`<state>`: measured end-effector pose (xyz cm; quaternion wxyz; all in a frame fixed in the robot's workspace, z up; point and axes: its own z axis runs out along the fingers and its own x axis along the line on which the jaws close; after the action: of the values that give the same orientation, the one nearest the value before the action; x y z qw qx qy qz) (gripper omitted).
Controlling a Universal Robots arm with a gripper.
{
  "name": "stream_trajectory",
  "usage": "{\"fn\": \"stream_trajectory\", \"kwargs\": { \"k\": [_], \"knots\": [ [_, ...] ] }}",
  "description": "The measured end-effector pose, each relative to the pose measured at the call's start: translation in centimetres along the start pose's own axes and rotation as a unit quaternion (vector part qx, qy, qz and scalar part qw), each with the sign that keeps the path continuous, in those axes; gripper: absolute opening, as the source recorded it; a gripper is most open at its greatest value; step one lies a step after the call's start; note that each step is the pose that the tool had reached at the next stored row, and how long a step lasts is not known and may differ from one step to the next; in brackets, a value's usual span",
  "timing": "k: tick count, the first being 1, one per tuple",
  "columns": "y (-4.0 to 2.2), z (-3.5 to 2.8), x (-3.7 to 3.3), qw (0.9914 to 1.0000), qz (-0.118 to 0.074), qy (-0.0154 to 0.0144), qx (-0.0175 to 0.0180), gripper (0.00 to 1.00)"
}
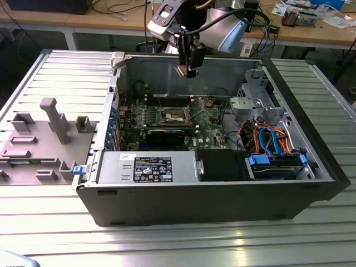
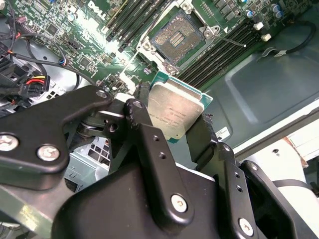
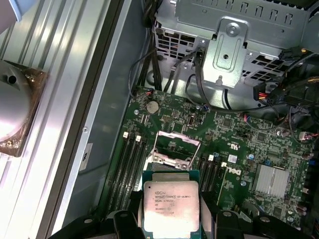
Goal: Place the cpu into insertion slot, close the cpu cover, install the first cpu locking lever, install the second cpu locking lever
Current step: 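Place the cpu into insertion slot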
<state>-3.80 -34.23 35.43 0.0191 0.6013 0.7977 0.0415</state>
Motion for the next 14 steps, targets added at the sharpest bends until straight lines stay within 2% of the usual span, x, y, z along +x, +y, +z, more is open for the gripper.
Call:
{"fn": "stream_trajectory", "kwargs": {
  "k": [14],
  "knots": [
    [0.00,0.00,0.00,0.99997,0.008,-0.0007,-0.0002,0.55]
  ]
}}
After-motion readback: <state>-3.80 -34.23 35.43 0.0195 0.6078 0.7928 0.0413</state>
